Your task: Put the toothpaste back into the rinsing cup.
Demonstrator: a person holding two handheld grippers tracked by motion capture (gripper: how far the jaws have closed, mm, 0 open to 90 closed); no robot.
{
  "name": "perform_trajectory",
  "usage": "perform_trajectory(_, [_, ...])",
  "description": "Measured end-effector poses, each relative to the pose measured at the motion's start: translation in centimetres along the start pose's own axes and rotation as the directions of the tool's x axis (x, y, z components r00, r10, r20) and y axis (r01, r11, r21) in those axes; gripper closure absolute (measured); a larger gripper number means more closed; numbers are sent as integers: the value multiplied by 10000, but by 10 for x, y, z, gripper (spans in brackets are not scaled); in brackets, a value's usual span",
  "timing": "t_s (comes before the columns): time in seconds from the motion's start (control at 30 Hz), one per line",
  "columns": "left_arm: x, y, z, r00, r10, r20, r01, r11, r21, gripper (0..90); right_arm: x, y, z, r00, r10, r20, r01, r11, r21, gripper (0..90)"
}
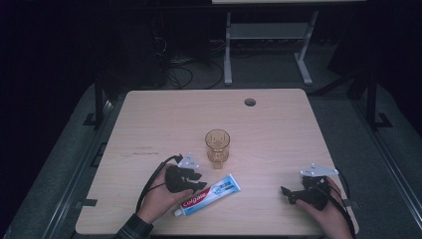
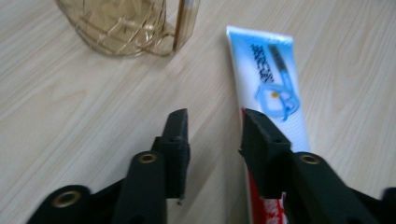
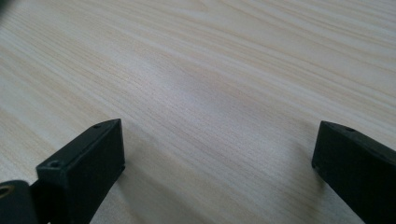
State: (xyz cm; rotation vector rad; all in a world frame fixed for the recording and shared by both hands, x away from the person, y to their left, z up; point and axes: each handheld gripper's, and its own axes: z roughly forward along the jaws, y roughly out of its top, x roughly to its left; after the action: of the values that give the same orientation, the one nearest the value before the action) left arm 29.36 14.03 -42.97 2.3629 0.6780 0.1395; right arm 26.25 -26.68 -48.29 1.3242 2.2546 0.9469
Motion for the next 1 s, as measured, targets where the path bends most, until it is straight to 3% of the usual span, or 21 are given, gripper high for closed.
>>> perform_trajectory(0.07, [-5, 5, 3, 9997, 247, -27, -247, 9997, 48, 522, 0, 0, 0, 10000, 0, -3, 0, 10000, 0, 17])
perform_trajectory(0.2, [-13, 14, 10, 9994, 337, 20, -337, 9994, 37, 427, 0, 0, 0, 10000, -1, -2, 1, 10000, 2, 18])
perform_trajectory(0.37, [-21, 22, 22, 9987, 501, 85, -503, 9982, 327, 358, 0, 0, 0, 10000, -2, 3, 2, 10000, 0, 18])
perform_trajectory(0.73, [-37, 29, 51, 9945, 1049, -61, -1037, 9894, 1014, 336, 0, 0, 0, 10000, -5, -1, 5, 10000, 0, 18])
perform_trajectory(1.0, [-40, 29, 57, 9927, 1184, -211, -1147, 9848, 1305, 351, 0, 0, 0, 10000, -4, 0, 4, 10000, 0, 18])
